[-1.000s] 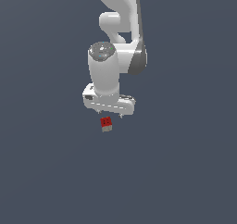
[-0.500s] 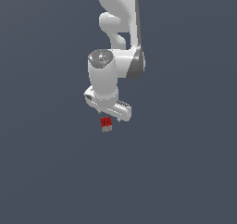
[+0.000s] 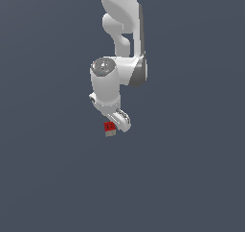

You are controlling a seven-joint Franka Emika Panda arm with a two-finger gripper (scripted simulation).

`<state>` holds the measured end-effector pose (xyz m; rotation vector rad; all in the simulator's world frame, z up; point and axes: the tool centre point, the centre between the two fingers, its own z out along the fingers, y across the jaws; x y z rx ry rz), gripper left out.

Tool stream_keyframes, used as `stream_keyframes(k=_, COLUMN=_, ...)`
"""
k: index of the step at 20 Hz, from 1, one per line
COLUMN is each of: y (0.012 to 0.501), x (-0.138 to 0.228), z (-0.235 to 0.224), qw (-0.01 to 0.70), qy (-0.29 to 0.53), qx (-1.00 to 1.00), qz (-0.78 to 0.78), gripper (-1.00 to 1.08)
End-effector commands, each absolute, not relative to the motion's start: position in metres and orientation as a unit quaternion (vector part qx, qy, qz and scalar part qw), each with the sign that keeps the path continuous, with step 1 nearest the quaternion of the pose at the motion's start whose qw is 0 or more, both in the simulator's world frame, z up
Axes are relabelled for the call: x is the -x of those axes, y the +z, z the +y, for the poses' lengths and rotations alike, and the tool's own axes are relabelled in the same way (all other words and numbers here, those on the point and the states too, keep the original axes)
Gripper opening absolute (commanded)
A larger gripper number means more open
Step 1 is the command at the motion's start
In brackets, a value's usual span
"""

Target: Pick up the object and move it to a goal position.

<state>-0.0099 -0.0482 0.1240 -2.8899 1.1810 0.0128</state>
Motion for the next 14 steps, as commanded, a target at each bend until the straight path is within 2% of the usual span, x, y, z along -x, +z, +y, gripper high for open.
stream_keyframes(k=1, y=0.118, x=0.012, z=-0.05, qw=0.009, qy=0.004, qx=0.911, qz=0.413, gripper=1.0)
stream_keyframes(k=14, y=0.093, x=0.021, z=-0.061, qw=0.003, qy=0.002, qx=0.823, qz=0.568, gripper=1.0)
